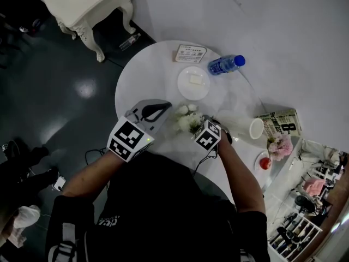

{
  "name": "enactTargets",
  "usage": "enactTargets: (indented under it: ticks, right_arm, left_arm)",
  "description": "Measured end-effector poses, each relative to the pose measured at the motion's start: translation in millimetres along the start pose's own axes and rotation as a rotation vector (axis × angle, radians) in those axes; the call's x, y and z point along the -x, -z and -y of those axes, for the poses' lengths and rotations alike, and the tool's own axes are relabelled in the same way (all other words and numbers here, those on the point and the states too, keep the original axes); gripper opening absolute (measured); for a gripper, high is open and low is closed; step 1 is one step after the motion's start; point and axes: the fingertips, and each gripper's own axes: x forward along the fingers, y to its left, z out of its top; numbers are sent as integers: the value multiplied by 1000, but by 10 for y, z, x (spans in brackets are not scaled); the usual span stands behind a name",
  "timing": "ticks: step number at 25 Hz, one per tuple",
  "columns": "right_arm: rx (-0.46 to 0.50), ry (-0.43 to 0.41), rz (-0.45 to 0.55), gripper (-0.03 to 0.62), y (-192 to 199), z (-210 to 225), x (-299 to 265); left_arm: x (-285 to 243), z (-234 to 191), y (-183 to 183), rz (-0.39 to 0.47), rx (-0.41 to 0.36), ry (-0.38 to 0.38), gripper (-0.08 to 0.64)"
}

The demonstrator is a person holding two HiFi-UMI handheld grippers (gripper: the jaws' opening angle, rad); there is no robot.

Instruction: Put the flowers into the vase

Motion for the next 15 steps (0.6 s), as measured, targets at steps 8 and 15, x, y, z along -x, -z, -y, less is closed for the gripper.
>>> enactTargets:
  ticks: [8,15]
  right_arm:
    - [-72,17,51,89,-12,-11,122]
    - [-156,20,114,77,-17,-66,247]
  left_arm:
    - [9,52,-32,-11,15,33,11]
    - [12,111,-79,-17,-9,67,11]
